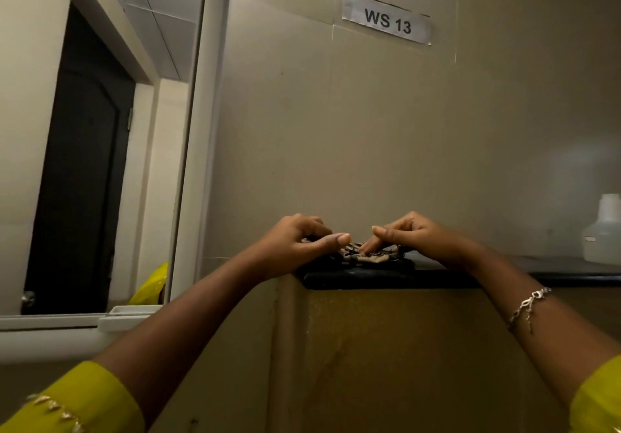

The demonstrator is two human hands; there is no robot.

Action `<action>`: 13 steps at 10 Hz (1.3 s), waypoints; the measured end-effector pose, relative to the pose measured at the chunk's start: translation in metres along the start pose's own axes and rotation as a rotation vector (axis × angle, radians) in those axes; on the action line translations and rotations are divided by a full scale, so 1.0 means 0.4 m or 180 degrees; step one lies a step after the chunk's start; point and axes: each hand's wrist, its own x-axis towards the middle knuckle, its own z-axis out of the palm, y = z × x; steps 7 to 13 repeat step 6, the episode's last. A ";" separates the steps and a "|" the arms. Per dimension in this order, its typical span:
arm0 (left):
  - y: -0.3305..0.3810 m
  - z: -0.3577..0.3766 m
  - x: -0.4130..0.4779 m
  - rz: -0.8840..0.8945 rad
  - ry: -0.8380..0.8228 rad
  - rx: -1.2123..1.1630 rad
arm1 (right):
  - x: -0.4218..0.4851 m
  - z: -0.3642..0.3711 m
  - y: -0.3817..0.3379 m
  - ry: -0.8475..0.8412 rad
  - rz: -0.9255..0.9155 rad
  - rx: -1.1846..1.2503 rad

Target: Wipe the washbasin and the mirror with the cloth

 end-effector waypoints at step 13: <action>-0.029 -0.091 -0.220 0.0269 0.1013 0.1723 | 0.020 0.199 -0.167 0.2080 -0.0485 -0.1441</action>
